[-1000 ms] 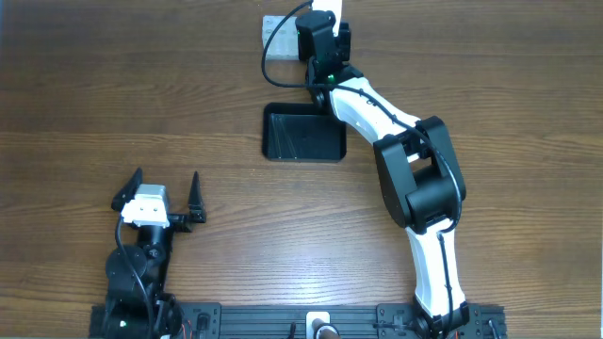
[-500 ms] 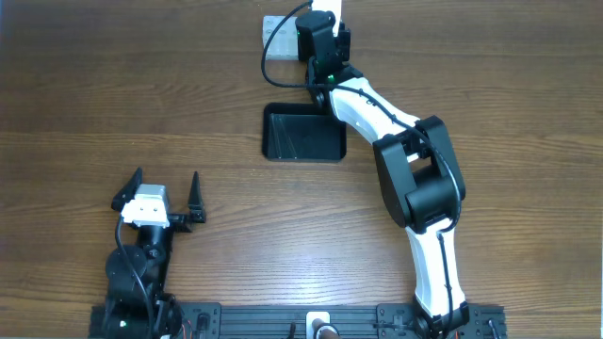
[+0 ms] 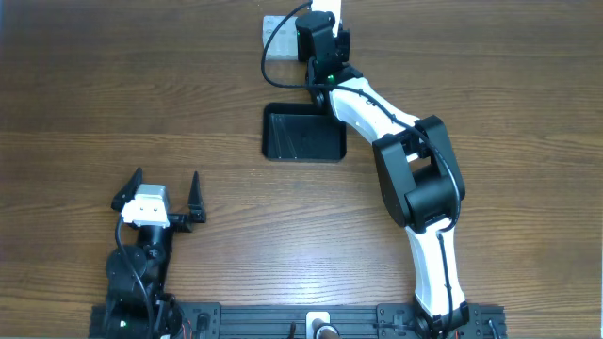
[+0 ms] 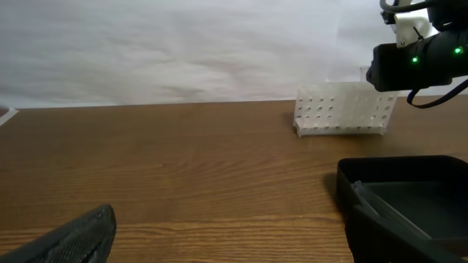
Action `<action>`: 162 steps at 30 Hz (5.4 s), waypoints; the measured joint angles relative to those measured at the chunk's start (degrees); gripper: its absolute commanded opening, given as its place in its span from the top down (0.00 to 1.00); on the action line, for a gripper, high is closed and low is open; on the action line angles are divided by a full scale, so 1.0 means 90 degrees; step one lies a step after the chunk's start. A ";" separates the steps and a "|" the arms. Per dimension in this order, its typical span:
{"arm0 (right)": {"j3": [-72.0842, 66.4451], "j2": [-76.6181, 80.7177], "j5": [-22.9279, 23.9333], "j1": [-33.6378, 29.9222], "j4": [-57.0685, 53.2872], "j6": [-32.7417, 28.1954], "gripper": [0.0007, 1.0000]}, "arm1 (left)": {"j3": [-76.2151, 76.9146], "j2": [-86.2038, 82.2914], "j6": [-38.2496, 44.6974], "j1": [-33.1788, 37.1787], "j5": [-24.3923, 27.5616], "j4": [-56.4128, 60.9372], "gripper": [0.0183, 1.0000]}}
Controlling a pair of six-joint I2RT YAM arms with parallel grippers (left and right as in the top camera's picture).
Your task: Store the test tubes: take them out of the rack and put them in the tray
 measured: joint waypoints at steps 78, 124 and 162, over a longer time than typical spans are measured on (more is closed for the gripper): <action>0.0124 -0.1962 -0.2242 0.0663 -0.5207 0.2579 0.93 | 0.0000 0.0000 0.0000 0.0000 0.0000 0.0000 0.00; 0.0143 -0.1656 -0.1683 0.0661 -0.5474 0.2050 0.59 | 0.0000 0.0000 0.0000 0.0000 0.0000 0.0000 0.00; 0.1967 0.0228 -0.0420 -0.0199 -0.2696 -0.0100 0.29 | 0.0000 0.0000 0.0000 0.0000 0.0000 0.0000 0.00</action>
